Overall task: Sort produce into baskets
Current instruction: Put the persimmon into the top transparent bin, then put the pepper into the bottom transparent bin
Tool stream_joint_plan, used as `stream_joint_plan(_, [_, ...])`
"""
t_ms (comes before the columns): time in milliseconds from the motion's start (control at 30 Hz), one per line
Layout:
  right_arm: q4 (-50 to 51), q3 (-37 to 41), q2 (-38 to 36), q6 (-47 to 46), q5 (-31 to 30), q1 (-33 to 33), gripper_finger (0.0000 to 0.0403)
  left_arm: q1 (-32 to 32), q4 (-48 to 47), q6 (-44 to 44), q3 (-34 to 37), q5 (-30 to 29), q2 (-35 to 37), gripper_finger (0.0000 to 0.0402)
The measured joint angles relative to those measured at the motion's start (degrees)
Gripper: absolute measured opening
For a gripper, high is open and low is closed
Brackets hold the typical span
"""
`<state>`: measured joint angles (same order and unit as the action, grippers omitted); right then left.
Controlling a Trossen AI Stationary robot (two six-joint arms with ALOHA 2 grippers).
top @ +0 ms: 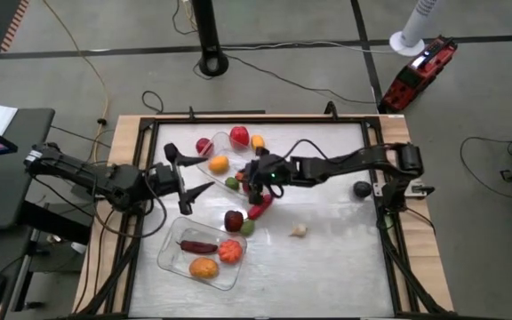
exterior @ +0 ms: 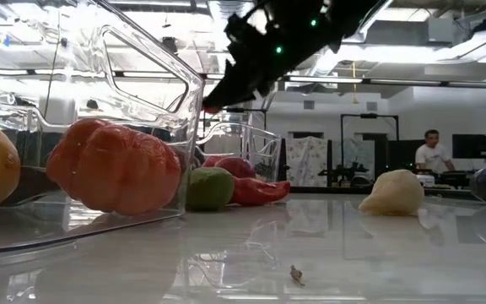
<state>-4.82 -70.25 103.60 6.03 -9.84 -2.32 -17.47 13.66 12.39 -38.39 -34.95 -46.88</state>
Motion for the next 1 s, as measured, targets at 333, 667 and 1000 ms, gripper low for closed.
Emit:
stream_joint_plan(333, [4.4, 0.0, -2.4, -2.7, 0.9, -1.8, 0.0282, 0.8, -0.2, 0.5, 0.0, -0.3, 0.1, 0.0295])
stream_joint_plan(667, [14.0, 11.7, -10.3, -5.7, 0.7, 4.5, 0.0291, 2.7, -1.7, 0.4, 0.0, -0.3, 0.0, 0.0295])
stream_joint_plan(1000, [-2.8, 21.7, -6.3, -6.3, 0.7, 3.6, 0.0297, 3.0, -2.5, -0.9, 0.0, 0.1, 0.0, 0.0294])
